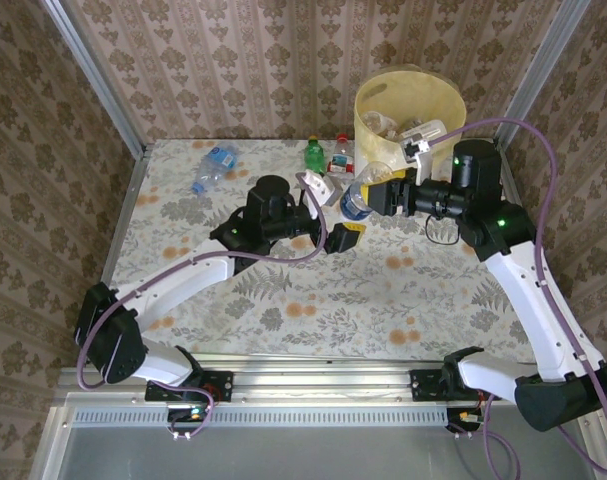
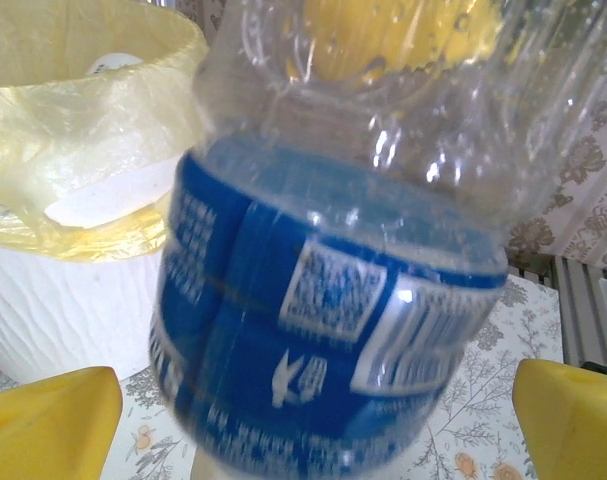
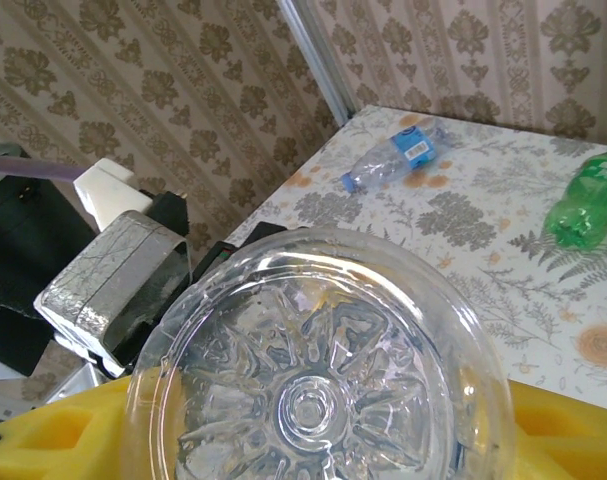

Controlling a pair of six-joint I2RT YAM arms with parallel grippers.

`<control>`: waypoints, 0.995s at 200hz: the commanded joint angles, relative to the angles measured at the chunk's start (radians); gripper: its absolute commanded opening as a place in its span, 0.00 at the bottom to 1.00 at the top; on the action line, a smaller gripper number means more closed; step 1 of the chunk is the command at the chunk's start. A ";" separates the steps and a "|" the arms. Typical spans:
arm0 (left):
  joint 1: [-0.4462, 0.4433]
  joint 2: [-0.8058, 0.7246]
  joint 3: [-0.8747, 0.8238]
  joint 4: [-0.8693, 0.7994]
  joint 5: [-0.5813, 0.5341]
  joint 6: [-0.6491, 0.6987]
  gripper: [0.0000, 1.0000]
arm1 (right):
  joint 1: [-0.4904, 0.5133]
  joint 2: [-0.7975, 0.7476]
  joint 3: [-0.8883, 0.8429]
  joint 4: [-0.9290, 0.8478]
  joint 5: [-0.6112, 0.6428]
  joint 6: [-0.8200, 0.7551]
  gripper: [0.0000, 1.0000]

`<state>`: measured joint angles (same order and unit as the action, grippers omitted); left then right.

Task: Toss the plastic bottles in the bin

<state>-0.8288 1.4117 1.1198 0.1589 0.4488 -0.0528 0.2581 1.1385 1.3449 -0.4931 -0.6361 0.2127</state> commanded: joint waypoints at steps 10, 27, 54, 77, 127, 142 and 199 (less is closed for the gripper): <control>0.023 -0.065 -0.045 0.069 -0.032 -0.027 1.00 | 0.003 -0.054 -0.018 0.051 0.081 -0.002 0.50; 0.032 -0.089 -0.072 0.086 -0.056 -0.030 1.00 | 0.004 -0.069 -0.024 0.064 0.106 -0.006 0.49; 0.049 -0.126 -0.114 0.112 -0.101 -0.040 1.00 | 0.001 -0.090 -0.034 0.083 0.152 -0.016 0.49; 0.057 -0.155 -0.144 0.116 -0.163 -0.041 1.00 | 0.003 -0.106 -0.038 0.101 0.203 -0.030 0.49; 0.077 -0.201 -0.200 0.143 -0.220 -0.059 1.00 | 0.001 -0.127 -0.030 0.130 0.280 -0.064 0.49; 0.083 -0.208 -0.209 0.142 -0.227 -0.061 1.00 | 0.001 -0.133 -0.029 0.139 0.295 -0.071 0.49; 0.094 -0.224 -0.239 0.150 -0.262 -0.071 1.00 | 0.001 -0.147 -0.024 0.179 0.339 -0.103 0.49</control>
<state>-0.7483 1.2167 0.8967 0.2775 0.2111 -0.1020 0.2581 1.0153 1.3151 -0.3801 -0.3466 0.1413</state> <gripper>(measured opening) 0.997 0.622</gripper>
